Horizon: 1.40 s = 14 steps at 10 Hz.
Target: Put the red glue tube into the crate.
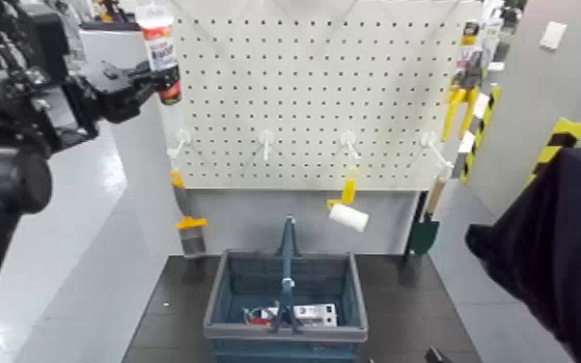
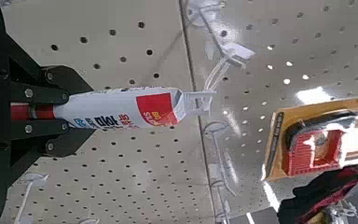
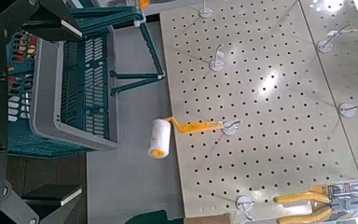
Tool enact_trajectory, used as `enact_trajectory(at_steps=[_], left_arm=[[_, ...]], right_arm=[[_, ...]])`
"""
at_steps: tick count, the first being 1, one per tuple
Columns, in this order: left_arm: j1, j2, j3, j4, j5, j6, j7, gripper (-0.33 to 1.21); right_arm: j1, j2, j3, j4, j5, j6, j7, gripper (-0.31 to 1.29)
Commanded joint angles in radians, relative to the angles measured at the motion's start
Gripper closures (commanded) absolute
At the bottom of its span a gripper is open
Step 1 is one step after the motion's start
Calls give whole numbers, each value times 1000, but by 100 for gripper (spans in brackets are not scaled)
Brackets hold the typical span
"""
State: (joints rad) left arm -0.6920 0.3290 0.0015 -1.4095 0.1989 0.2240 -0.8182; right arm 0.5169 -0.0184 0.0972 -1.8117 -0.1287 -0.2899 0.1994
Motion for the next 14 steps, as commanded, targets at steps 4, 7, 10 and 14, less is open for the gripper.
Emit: enact_trajectory(at_steps=[4, 7, 10, 14], left_arm=[[26, -18, -21, -286, 8, 67, 11, 118], [85, -56, -51, -327, 33, 83, 34, 118], [138, -84, -92, -282, 63, 87, 39, 118], [192, -125, -115, -135, 91, 69, 33, 118]], right_arm=[[2, -2, 2, 0, 1, 3, 0, 14], [2, -3, 6, -2, 1, 3, -2, 14], [2, -3, 9, 0, 0, 5, -2, 14], [0, -3, 6, 2, -8, 5, -2, 14]])
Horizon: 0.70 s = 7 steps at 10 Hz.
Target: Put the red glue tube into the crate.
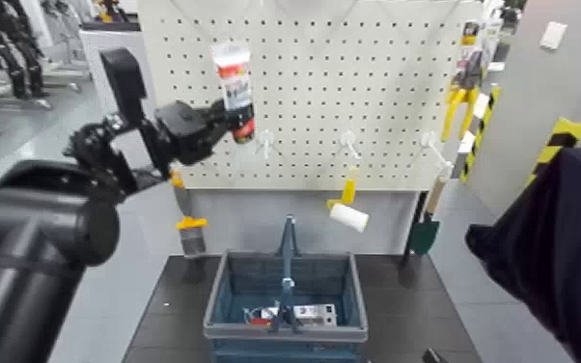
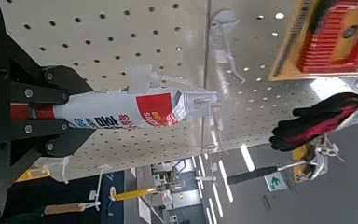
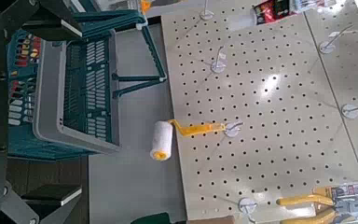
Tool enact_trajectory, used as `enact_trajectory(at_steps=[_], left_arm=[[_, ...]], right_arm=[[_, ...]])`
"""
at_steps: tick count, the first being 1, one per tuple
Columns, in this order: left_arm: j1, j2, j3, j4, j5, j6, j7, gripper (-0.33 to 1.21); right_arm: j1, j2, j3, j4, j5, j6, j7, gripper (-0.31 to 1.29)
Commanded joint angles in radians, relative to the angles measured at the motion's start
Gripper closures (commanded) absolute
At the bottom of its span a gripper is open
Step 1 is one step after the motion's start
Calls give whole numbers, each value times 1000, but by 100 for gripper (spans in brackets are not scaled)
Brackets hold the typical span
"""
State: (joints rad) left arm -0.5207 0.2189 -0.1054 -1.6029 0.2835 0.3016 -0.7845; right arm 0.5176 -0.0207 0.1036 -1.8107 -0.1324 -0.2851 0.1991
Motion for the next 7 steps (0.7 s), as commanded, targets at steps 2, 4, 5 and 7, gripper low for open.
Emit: enact_trajectory(at_steps=[2, 4, 5, 7], left_arm=[[47, -32, -23, 135, 17, -12, -13, 118], [88, -50, -30, 179, 29, -9, -16, 118], [105, -58, -28, 202, 36, -9, -19, 118], [150, -65, -22, 230, 36, 4, -19, 118]], right_arm=[[1, -1, -2, 2, -6, -2, 0, 14], [1, -1, -4, 2, -7, -3, 0, 14], [-1, -1, -4, 2, -7, -5, 0, 14], [1, -2, -2, 4, -9, -5, 0, 14]])
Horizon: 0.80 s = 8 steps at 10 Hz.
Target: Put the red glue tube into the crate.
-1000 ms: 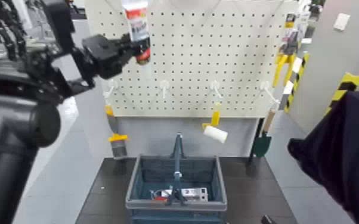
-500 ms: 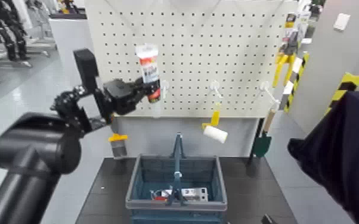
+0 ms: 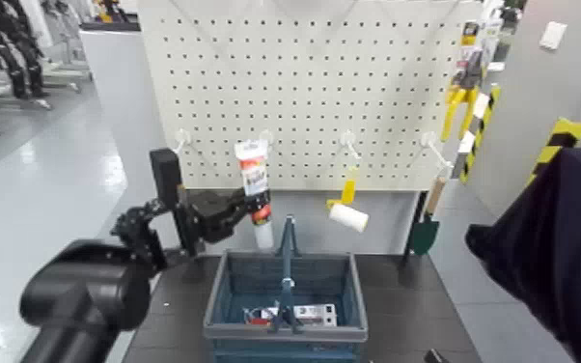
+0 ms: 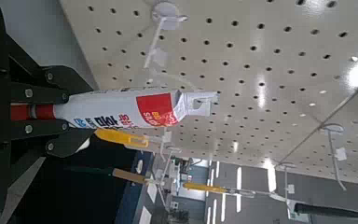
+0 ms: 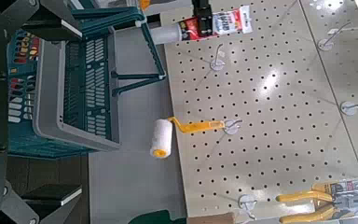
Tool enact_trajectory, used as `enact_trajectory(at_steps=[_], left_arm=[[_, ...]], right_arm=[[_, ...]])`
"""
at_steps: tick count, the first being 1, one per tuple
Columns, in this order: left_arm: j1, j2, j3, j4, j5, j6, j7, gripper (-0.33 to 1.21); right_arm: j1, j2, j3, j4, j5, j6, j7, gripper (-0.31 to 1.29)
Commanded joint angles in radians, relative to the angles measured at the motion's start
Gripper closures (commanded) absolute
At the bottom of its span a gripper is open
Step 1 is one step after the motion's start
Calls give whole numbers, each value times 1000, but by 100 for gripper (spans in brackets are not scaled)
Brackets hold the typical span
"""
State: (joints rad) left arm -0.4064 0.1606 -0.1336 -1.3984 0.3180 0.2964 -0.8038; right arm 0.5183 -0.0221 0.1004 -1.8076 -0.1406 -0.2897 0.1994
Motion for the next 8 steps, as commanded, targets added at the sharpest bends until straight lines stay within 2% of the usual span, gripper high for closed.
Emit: enact_trajectory(at_steps=[1, 8], left_arm=[[51, -12, 9, 42, 1, 18, -3, 118], [55, -12, 11, 220, -10, 10, -29, 118]], right_arm=[[0, -1, 1, 1, -1, -2, 0, 14], [-1, -1, 4, 2, -2, -3, 0, 14]])
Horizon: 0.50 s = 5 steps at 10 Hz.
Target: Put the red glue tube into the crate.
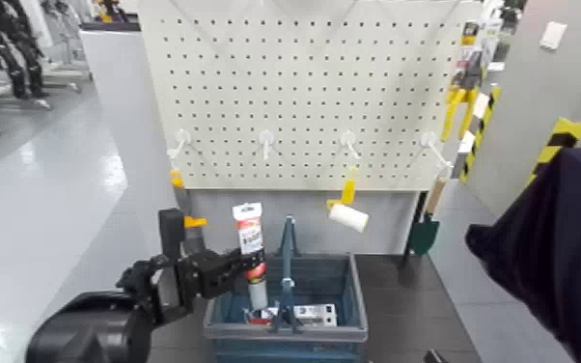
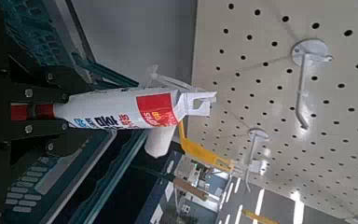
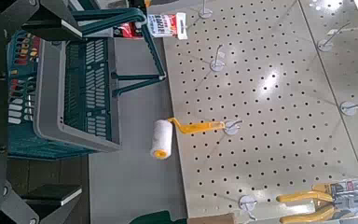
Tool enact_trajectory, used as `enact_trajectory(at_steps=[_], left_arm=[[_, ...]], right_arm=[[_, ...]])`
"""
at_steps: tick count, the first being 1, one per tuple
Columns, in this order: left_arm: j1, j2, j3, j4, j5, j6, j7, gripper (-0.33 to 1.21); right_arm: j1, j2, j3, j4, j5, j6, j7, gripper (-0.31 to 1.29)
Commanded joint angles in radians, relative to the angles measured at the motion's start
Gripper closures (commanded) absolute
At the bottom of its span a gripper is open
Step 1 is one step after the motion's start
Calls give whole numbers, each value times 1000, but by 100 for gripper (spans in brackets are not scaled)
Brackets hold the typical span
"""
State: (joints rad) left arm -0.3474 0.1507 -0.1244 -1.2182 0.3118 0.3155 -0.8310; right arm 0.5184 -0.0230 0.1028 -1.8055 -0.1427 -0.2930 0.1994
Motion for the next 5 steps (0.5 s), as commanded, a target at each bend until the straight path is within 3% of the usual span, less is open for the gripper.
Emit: enact_trajectory(at_steps=[1, 2, 3, 4, 5], left_arm=[[-5, -2, 2, 49, -10, -7, -2, 116], [-5, -3, 2, 57, -13, -7, -4, 116], [-7, -3, 2, 62, -14, -1, -4, 104], [-8, -3, 0, 63, -17, 4, -7, 58], [-8, -3, 0, 55, -23, 2, -7, -4]], right_arm=[[-1, 0, 2, 0, 0, 0, 0, 14], [-1, 0, 2, 0, 0, 0, 0, 14], [-1, 0, 3, 0, 0, 0, 0, 14], [-1, 0, 3, 0, 0, 0, 0, 14], [-1, 0, 2, 0, 0, 0, 0, 14]])
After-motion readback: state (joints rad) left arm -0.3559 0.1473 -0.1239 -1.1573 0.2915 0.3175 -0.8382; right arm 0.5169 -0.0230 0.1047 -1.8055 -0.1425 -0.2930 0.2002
